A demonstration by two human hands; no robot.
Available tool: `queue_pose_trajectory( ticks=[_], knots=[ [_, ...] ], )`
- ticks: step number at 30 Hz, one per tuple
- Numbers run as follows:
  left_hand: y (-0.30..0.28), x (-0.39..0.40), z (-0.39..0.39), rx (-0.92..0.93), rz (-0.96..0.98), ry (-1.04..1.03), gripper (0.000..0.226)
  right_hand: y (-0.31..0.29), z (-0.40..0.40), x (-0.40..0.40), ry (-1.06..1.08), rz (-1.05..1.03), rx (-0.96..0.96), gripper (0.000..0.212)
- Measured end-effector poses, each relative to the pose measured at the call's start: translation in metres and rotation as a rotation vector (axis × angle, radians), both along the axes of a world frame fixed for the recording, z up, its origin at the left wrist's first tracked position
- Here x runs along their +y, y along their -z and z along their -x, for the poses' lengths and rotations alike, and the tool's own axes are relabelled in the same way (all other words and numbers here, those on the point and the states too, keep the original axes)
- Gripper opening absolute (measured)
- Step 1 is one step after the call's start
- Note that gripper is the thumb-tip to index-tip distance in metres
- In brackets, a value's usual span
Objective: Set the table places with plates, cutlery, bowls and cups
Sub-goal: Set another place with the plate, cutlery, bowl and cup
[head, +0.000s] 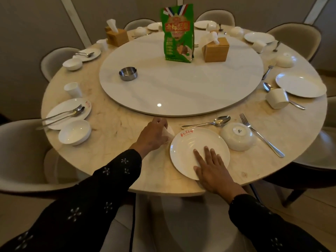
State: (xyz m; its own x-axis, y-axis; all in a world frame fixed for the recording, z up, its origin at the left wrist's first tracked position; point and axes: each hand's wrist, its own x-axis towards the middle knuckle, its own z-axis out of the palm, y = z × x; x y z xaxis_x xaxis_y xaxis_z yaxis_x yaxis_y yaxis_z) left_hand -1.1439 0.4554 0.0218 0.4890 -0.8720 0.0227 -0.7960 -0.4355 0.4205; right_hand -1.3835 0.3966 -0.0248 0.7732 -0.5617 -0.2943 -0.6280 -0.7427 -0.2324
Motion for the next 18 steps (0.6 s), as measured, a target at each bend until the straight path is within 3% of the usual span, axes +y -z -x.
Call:
queue_pose_trajectory(
  ticks=[6,18],
  knots=[
    [-0.010,0.020,-0.015,0.183,0.107,-0.097,0.038,-0.001,-0.003,-0.002,-0.013,-0.010,0.044,0.063],
    [-0.006,0.013,-0.031,0.348,0.100,-0.022,0.041,0.000,0.002,0.002,-0.003,-0.030,0.052,0.064]
  ],
)
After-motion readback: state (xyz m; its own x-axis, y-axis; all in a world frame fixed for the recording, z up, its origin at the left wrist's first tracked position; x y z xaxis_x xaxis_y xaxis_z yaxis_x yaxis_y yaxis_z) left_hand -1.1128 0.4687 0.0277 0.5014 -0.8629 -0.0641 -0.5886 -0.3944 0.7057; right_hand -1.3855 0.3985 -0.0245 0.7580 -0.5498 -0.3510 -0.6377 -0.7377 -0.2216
